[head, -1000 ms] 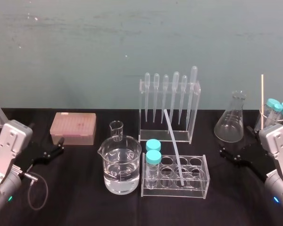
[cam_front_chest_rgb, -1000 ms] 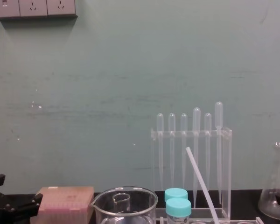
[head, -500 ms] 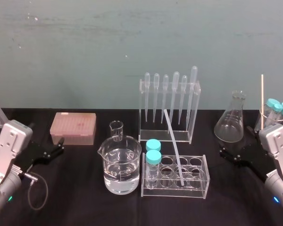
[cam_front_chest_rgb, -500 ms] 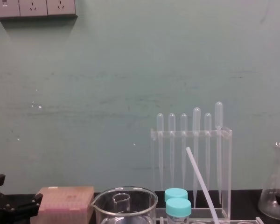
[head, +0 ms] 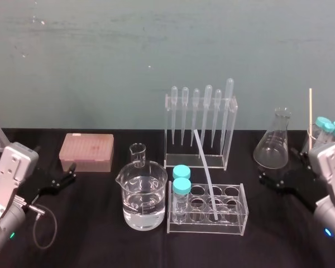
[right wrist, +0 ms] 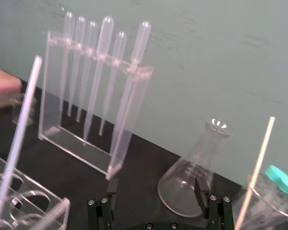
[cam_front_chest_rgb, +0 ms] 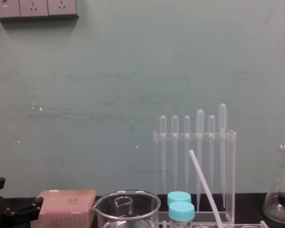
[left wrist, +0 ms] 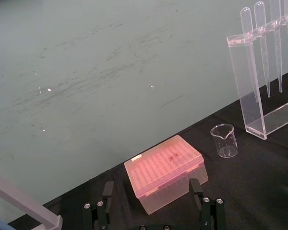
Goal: Pick up the stirring rod with one hand, then place it down.
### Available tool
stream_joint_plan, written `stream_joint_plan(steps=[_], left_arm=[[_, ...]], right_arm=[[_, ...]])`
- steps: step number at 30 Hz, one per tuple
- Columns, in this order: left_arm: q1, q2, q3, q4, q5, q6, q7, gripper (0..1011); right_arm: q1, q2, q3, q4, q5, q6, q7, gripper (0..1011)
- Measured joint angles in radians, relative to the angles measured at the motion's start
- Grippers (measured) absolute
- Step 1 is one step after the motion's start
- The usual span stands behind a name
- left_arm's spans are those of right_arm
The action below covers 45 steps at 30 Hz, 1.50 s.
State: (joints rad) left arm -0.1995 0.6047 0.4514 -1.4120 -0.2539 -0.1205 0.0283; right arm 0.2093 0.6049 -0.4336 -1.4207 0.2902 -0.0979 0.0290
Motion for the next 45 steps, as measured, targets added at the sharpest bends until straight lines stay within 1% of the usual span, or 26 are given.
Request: stream_joint_plan(steps=[2,3,5,6,10,11,13,14,16,17,19,20,22,23,25,26,27,32,33,36,40,45], left_arm=[[0.0,0.0,0.0,0.0,0.0,0.0,0.0,1000],[0.0,0.0,0.0,0.0,0.0,0.0,0.0,1000],[0.0,0.0,0.0,0.0,0.0,0.0,0.0,1000],[0.0,0.0,0.0,0.0,0.0,0.0,0.0,1000],[0.0,0.0,0.0,0.0,0.0,0.0,0.0,1000],[0.0,0.0,0.0,0.0,0.0,0.0,0.0,1000],[0.0,0.0,0.0,0.0,0.0,0.0,0.0,1000],[0.0,0.0,0.0,0.0,0.0,0.0,0.0,1000],[0.0,0.0,0.0,0.0,0.0,0.0,0.0,1000],[0.0,0.0,0.0,0.0,0.0,0.0,0.0,1000],[0.0,0.0,0.0,0.0,0.0,0.0,0.0,1000],[0.0,0.0,0.0,0.0,0.0,0.0,0.0,1000],[0.0,0.0,0.0,0.0,0.0,0.0,0.0,1000],[0.0,0.0,0.0,0.0,0.0,0.0,0.0,1000],[0.0,0.0,0.0,0.0,0.0,0.0,0.0,1000],[0.0,0.0,0.0,0.0,0.0,0.0,0.0,1000],[0.0,0.0,0.0,0.0,0.0,0.0,0.0,1000],[0.0,0.0,0.0,0.0,0.0,0.0,0.0,1000],[0.0,0.0,0.0,0.0,0.0,0.0,0.0,1000],[0.0,0.0,0.0,0.0,0.0,0.0,0.0,1000],[0.0,0.0,0.0,0.0,0.0,0.0,0.0,1000],[0.0,0.0,0.0,0.0,0.0,0.0,0.0,1000]], right_arm=[[0.006,-0.005,0.015,-0.012,0.041,0.021,0.036,1000],[0.013,-0.01,0.031,-0.026,0.095,0.048,0.082,1002],[0.021,-0.017,0.046,-0.044,0.144,0.074,0.126,1000],[0.031,-0.024,0.059,-0.062,0.193,0.102,0.17,1000],[0.048,-0.036,0.075,-0.093,0.263,0.149,0.243,1000],[0.057,-0.041,0.078,-0.105,0.289,0.176,0.272,1000],[0.07,-0.046,0.078,-0.117,0.31,0.21,0.298,1000],[0.082,-0.052,0.075,-0.124,0.326,0.249,0.316,1000],[0.095,-0.059,0.069,-0.127,0.335,0.287,0.326,1000],[0.111,-0.067,0.061,-0.127,0.341,0.325,0.329,1000],[0.128,-0.075,0.05,-0.121,0.346,0.367,0.329,1000],[0.145,-0.083,0.04,-0.113,0.347,0.398,0.324,1000],[0.161,-0.092,0.029,-0.102,0.346,0.427,0.316,1000],[0.178,-0.101,0.017,-0.091,0.345,0.448,0.311,1000],[0.194,-0.11,0.004,-0.076,0.339,0.464,0.309,1000],[0.212,-0.12,-0.009,-0.06,0.331,0.476,0.307,1000],[0.212,-0.12,-0.009,-0.06,0.331,0.476,0.307,1000],[0.266,-0.157,-0.052,0.012,0.3,0.505,0.308,1000],[0.266,-0.157,-0.052,0.012,0.3,0.505,0.308,1000],[0.289,-0.179,-0.067,0.053,0.282,0.518,0.307,1000],[0.3,-0.193,-0.073,0.077,0.272,0.521,0.311,1000],[0.31,-0.199,-0.08,0.092,0.253,0.518,0.323,1000]])
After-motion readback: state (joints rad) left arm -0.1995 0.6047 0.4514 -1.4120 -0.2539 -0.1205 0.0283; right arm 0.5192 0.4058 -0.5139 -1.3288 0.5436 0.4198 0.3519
